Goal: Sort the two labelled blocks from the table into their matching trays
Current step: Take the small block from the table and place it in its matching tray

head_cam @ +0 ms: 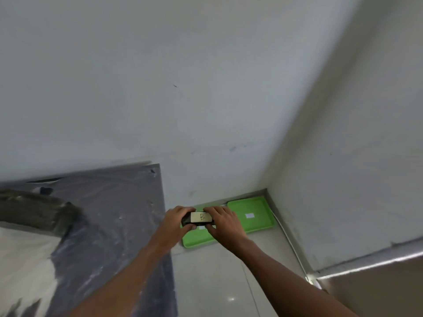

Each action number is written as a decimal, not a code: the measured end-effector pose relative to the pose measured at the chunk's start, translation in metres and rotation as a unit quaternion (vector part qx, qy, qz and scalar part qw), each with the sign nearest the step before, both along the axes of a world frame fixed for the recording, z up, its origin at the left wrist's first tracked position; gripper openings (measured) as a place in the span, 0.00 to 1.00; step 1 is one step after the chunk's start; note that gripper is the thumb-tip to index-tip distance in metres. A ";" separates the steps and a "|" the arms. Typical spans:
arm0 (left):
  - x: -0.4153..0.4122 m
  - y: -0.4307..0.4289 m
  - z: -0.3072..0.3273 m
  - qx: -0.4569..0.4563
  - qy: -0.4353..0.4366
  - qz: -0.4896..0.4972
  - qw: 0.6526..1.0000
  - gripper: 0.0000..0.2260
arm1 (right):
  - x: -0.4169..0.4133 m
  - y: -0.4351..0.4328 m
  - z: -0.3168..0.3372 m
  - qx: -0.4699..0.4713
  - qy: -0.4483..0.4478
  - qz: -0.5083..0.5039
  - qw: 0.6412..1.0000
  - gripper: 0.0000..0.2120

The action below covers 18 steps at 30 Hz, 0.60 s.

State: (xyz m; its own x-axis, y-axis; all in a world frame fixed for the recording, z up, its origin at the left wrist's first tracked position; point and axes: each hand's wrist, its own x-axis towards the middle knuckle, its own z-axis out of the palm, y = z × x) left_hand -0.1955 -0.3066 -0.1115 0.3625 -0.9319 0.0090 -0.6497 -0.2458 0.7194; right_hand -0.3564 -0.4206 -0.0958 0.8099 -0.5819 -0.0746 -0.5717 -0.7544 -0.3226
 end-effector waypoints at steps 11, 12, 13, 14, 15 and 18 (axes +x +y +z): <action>-0.172 -0.097 -0.021 -0.004 0.011 -0.008 1.000 0.22 | -0.174 -0.099 -0.003 -0.008 0.027 -0.019 0.999 0.20; -0.179 -0.105 -0.025 -0.006 0.013 -0.002 1.000 0.23 | -0.180 -0.107 -0.005 -0.008 0.026 -0.023 0.999 0.19; -0.184 -0.114 -0.029 -0.006 0.015 0.004 1.000 0.23 | -0.185 -0.117 -0.008 -0.007 0.026 -0.028 0.999 0.19; -0.187 -0.123 -0.033 -0.005 0.016 0.007 1.000 0.22 | -0.189 -0.126 -0.012 -0.005 0.028 -0.031 0.999 0.19; -0.190 -0.133 -0.037 -0.001 0.014 0.006 1.000 0.21 | -0.193 -0.136 -0.016 -0.004 0.030 -0.033 0.999 0.19; -0.196 -0.167 -0.052 0.008 0.026 0.009 1.000 0.19 | -0.201 -0.170 -0.030 -0.007 0.043 -0.033 0.999 0.20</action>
State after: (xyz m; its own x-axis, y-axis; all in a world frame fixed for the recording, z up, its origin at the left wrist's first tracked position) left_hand -0.3917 -0.4738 -0.1640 0.3792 -0.9250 -0.0253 -0.6067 -0.2692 0.7479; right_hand -0.5570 -0.5911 -0.1262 0.7612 -0.6345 -0.1342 -0.6449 -0.7186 -0.2604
